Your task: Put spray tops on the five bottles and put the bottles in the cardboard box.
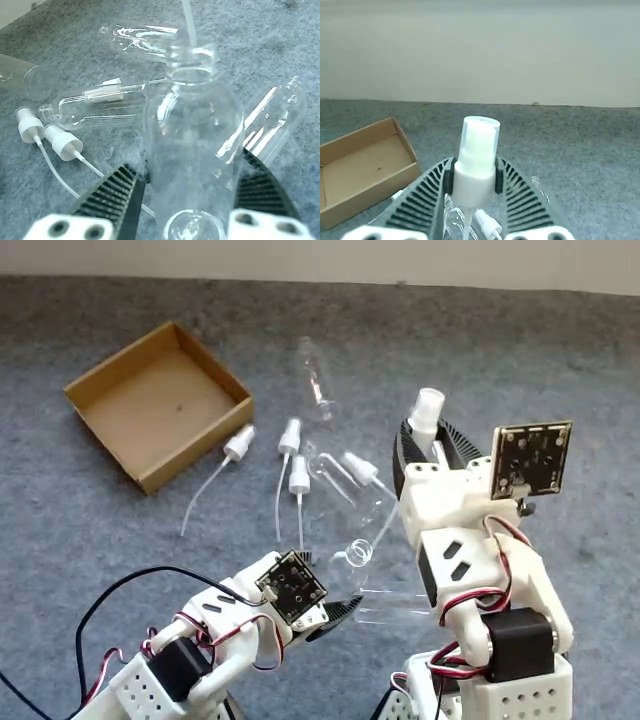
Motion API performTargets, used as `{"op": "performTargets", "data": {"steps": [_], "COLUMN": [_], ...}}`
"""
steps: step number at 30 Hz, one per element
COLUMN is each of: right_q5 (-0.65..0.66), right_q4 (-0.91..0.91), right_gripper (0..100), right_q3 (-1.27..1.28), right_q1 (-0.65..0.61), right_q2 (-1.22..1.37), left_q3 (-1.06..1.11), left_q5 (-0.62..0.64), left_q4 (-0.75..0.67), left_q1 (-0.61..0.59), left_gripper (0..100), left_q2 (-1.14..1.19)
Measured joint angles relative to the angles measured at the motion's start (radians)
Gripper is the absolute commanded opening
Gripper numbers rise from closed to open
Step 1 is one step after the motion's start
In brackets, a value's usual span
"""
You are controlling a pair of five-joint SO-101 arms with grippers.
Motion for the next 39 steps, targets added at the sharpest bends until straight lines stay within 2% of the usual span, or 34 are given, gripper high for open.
{"op": "performTargets", "data": {"steps": [16, 22, 39], "right_q5": [0.002, 0.002, 0.002], "right_q4": [0.0, 0.0, 0.046], "right_gripper": [0.5, 0.5, 0.5], "right_q3": [-0.087, -0.087, -0.087], "right_q1": [0.0, -0.083, -0.087], "right_q2": [-0.003, -0.003, -0.003], "left_q3": [0.0, 0.0, 0.0], "left_q5": [0.0, 0.0, 0.0], "left_q4": [0.0, 0.0, 0.0], "left_q1": [0.0, 0.0, -0.008], "left_gripper": [15, 15, 15], "left_q2": [0.0, 0.0, 0.0]}}
